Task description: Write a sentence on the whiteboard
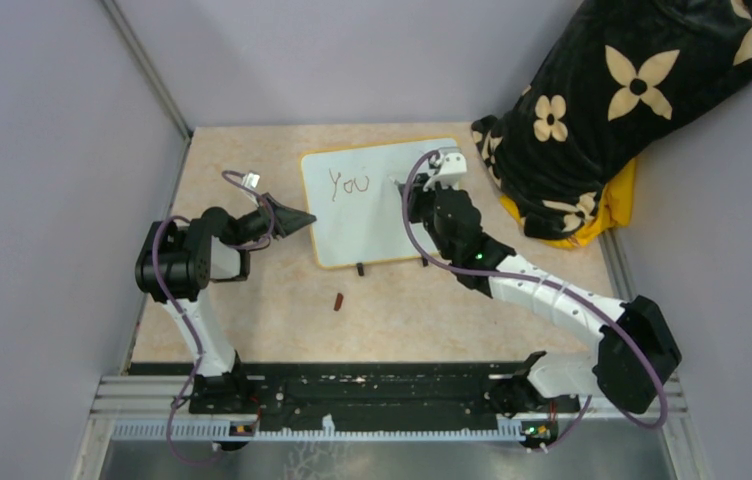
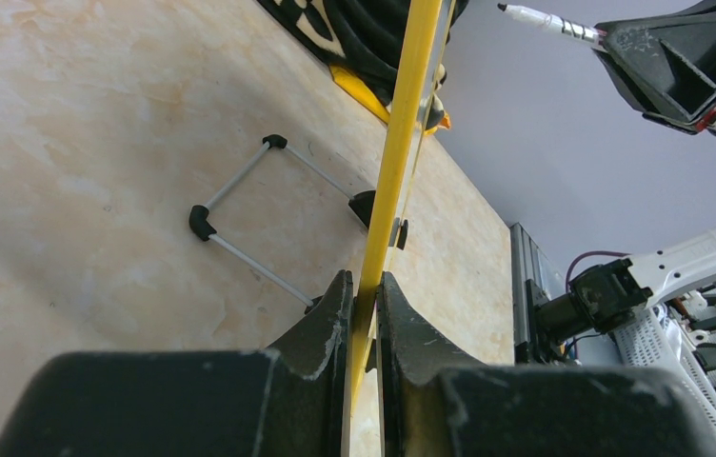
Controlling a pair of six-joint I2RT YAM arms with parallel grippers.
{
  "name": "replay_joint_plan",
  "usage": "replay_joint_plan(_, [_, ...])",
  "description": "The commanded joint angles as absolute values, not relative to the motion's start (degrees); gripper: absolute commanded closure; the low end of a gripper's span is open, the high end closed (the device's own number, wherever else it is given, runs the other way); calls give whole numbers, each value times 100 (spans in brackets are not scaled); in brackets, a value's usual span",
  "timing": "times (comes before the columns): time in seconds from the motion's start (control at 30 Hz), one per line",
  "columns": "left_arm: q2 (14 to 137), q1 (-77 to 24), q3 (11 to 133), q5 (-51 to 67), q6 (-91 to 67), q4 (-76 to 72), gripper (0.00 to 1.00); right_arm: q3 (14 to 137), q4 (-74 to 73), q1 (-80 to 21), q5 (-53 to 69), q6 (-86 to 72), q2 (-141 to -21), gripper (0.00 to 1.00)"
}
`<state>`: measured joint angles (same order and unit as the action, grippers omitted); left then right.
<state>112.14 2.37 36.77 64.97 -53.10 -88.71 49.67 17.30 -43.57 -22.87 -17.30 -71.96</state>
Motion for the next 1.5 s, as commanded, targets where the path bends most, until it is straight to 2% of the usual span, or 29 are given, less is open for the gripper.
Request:
replay_joint_plan(0.0, [11297,164,3605,6494,-5309,-10262,100,5511,2043,-4524,-2335,-1530,-7365,100])
replay_joint_plan(0.33, [11311,166,3603,6478,-5317,-10259,100,5832,1783,-4658,-2537,-1337,-7605,100])
replay_joint_plan(1.47, [11290,124,3611,6471,-5335,-10258,100,5694,1684,-4658,-2598,-1292,-7594,100])
